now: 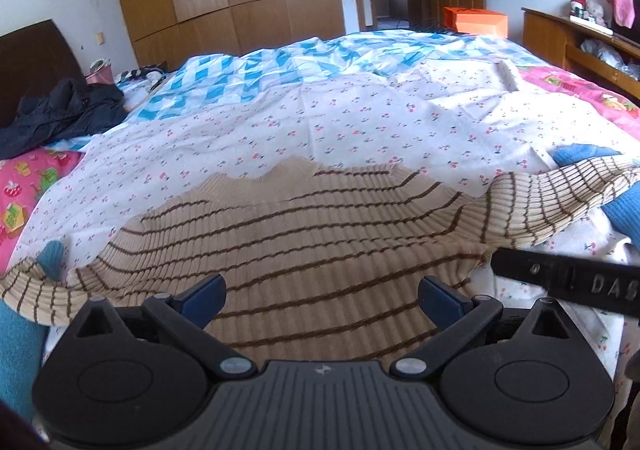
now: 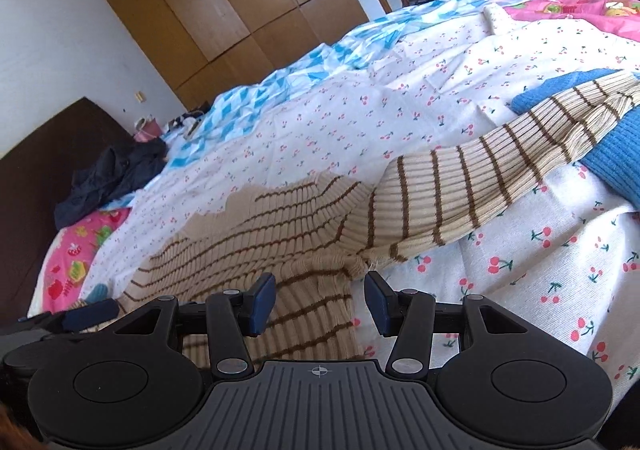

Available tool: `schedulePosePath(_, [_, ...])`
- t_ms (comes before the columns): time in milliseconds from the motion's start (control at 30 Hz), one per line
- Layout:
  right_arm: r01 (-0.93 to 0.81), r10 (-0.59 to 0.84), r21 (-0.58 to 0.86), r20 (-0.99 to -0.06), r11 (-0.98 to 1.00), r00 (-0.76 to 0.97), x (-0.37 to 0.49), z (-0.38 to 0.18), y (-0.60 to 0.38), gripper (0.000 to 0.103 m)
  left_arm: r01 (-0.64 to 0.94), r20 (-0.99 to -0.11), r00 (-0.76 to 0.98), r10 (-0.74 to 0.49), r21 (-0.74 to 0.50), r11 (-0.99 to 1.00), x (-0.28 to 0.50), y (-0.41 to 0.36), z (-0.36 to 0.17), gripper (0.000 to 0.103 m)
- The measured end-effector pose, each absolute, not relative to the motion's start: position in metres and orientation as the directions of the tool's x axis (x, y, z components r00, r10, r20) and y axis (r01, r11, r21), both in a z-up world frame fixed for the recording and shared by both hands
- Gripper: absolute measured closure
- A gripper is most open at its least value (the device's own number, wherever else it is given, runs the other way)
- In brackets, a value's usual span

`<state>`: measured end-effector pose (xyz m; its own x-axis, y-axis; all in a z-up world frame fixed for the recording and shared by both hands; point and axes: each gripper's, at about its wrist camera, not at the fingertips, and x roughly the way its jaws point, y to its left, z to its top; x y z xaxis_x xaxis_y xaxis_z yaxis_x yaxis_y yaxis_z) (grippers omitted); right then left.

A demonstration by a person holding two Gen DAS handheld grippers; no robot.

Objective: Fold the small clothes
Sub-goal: 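Grasp the sleeve cuff nearest the right gripper and lift it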

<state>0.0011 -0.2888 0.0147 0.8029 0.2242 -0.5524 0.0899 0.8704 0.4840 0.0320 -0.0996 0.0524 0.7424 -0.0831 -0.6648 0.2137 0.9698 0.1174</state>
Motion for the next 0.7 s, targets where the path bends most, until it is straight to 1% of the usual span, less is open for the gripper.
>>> schedulePosePath(67, [0.115,0.201,0.508,-0.524,0.854,0.827,-0.001,0.022,-0.306,0.054,0.239,-0.655,0.748,-0.105,0.118,0.964,0.033,-0.112,0.057,0.000])
schedulePosePath(200, [0.204,0.091,0.524,-0.483,0.827,0.871,-0.007,0.033,-0.355,0.054,0.294,-0.636,0.754,-0.165,0.102,0.950,0.035,-0.137,0.066,0.000])
schedulePosePath(300, [0.305,-0.011,0.532,-0.484,0.790,0.875,-0.011,0.035,-0.405,0.054,0.334,-0.627,0.749,-0.214,0.078,0.939,0.039,-0.157,0.071,0.000])
schedulePosePath(367, [0.362,-0.049,0.564,-0.493,0.742,0.869,-0.013,0.033,-0.436,0.055,0.356,-0.621,0.746,-0.239,0.070,0.932,0.041,-0.172,0.073,0.000])
schedulePosePath(500, [0.447,-0.093,0.638,-0.509,0.627,0.856,-0.010,0.021,-0.489,0.057,0.394,-0.627,0.728,-0.276,0.053,0.918,0.045,-0.193,0.071,0.000])
schedulePosePath(633, [0.464,-0.066,0.712,-0.510,0.527,0.858,0.001,0.005,-0.516,0.061,0.420,-0.646,0.706,-0.289,0.054,0.906,0.046,-0.202,0.064,0.000])
schedulePosePath(700, [0.480,-0.067,0.713,-0.524,0.512,0.849,0.011,0.001,-0.521,0.063,0.421,-0.659,0.695,-0.288,0.048,0.906,0.047,-0.201,0.060,0.000])
